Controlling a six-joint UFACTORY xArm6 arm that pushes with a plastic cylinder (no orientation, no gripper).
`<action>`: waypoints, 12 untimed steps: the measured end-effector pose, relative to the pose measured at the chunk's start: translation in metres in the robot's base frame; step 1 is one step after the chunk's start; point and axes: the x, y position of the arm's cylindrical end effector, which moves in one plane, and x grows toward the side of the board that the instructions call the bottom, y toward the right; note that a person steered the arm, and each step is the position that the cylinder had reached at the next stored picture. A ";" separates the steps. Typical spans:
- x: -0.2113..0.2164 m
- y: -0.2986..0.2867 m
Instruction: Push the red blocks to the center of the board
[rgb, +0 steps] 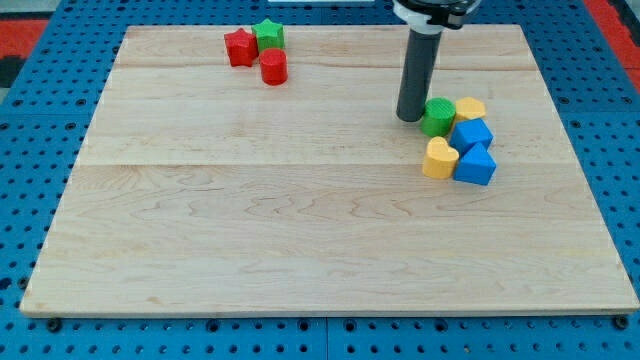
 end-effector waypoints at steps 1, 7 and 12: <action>-0.067 -0.034; -0.135 -0.271; -0.020 -0.158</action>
